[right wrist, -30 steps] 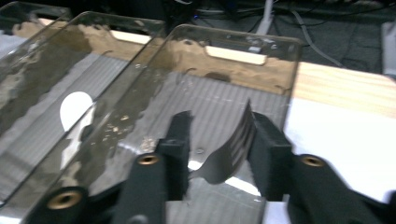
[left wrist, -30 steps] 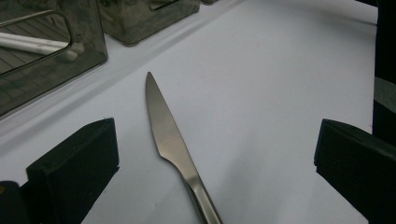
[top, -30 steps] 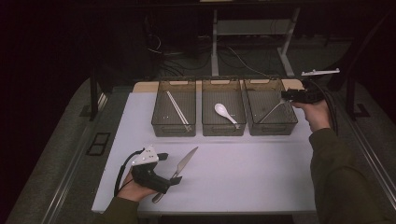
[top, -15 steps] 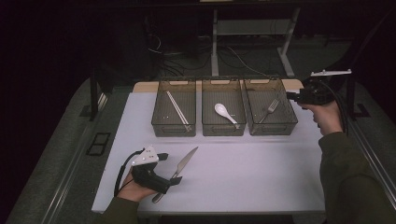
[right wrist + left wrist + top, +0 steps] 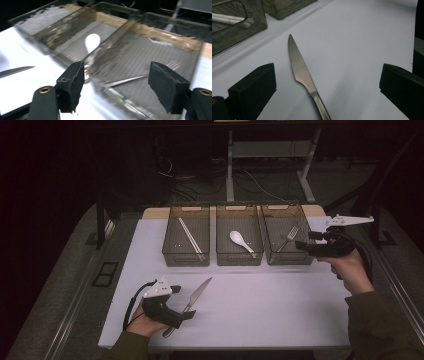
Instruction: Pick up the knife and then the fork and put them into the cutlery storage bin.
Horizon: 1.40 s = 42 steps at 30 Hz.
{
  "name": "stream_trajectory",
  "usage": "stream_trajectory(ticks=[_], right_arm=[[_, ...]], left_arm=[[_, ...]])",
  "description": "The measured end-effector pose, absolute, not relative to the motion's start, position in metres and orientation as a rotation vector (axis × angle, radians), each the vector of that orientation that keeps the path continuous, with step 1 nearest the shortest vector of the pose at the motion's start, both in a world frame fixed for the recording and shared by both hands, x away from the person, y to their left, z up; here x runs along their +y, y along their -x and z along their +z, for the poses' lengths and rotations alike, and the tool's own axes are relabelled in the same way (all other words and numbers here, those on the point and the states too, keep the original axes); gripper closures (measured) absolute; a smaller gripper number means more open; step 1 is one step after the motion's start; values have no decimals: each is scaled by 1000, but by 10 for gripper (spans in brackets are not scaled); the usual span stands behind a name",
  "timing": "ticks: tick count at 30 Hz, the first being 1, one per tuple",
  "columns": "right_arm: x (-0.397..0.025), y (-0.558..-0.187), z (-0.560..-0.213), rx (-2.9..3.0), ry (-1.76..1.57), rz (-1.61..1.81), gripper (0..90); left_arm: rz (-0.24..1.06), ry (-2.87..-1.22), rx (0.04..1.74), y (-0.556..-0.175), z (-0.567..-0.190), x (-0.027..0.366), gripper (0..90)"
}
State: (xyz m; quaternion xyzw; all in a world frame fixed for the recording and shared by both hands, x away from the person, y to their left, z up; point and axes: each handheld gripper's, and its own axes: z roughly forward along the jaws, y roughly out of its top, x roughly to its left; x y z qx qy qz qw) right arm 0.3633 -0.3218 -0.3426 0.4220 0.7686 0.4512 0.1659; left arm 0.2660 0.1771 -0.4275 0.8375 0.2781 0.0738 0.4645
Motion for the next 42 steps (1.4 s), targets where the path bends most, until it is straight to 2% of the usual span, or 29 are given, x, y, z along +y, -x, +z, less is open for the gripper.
stream_trajectory(ticks=[3,10,18,26,36,42], right_arm=[[-317,-347,-349,2211,-1171,1313,291],[-308,-315,-373,2256,-1137,1338,290],[-296,-285,-400,2324,-1117,1311,284],[-281,-266,-416,2403,-1075,1279,277],[-282,-266,-419,2408,-1080,1282,276],[-283,-266,-419,2402,-1091,1297,276]], left_arm=[[190,-2063,686,-266,-427,177,5],[223,-2084,713,-266,-427,177,168],[287,-2103,759,-276,-425,177,621],[360,-2160,835,-316,-431,151,883],[304,-2246,855,-337,-446,131,893],[217,-2276,732,-330,-447,116,894]])
